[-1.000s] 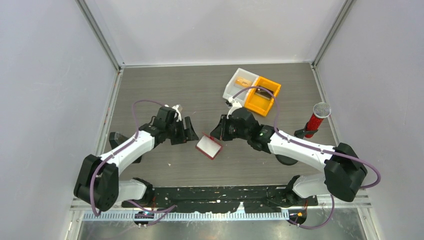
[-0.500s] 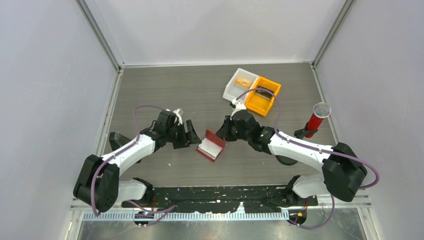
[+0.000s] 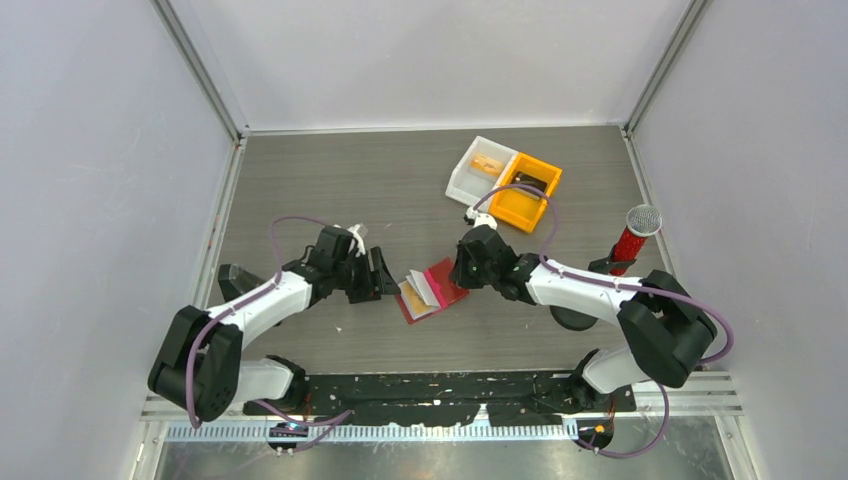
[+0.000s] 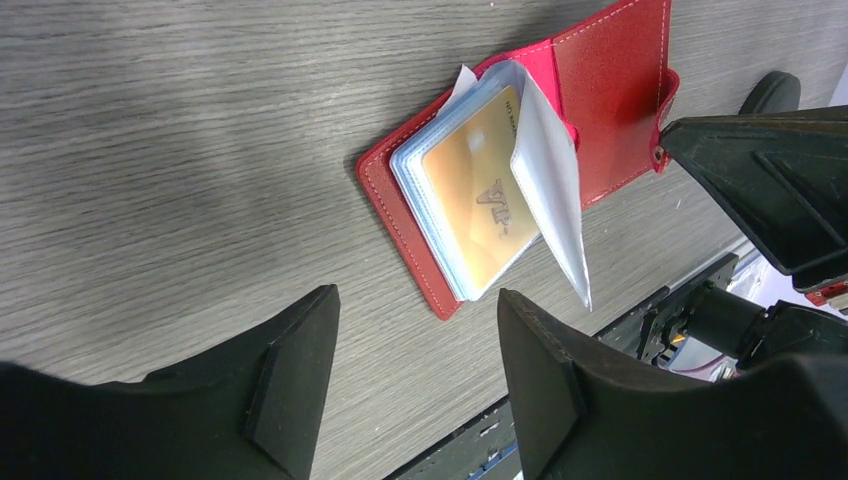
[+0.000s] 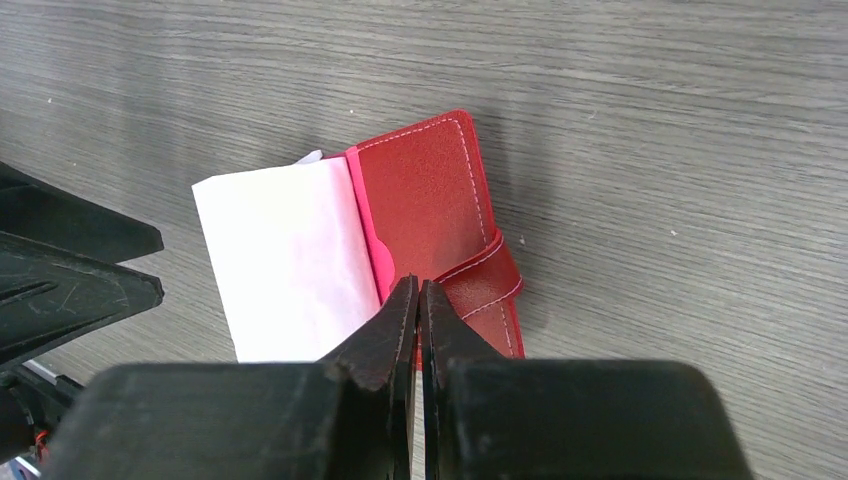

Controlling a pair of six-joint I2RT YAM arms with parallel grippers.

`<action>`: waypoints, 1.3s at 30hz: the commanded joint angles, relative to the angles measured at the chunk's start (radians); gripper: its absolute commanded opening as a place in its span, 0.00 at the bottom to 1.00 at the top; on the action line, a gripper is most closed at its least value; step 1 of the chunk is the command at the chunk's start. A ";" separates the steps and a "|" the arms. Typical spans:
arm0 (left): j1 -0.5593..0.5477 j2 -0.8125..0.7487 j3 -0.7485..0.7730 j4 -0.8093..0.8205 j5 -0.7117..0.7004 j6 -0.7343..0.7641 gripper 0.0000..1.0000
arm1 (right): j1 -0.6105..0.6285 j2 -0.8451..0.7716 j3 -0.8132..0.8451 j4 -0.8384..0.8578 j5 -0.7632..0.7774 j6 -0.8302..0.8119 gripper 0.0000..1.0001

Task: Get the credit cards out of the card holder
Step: Open the card holder at the center of the board.

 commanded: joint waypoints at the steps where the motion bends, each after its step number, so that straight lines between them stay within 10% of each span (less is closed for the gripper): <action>1: -0.004 0.026 0.004 0.064 0.036 0.003 0.60 | -0.010 0.009 -0.004 0.014 0.029 -0.020 0.05; 13: -0.033 0.101 0.081 0.176 0.174 -0.044 0.34 | -0.012 0.017 -0.031 0.056 -0.045 0.010 0.05; 22: -0.089 0.231 0.148 0.269 0.220 -0.083 0.36 | -0.012 0.017 -0.042 0.066 -0.068 0.013 0.07; 30: -0.137 0.334 0.268 0.298 0.261 -0.109 0.46 | -0.020 -0.069 -0.012 -0.036 -0.066 -0.040 0.38; 39: -0.142 0.438 0.330 0.316 0.270 -0.112 0.48 | -0.024 -0.189 0.025 -0.117 -0.066 -0.087 0.46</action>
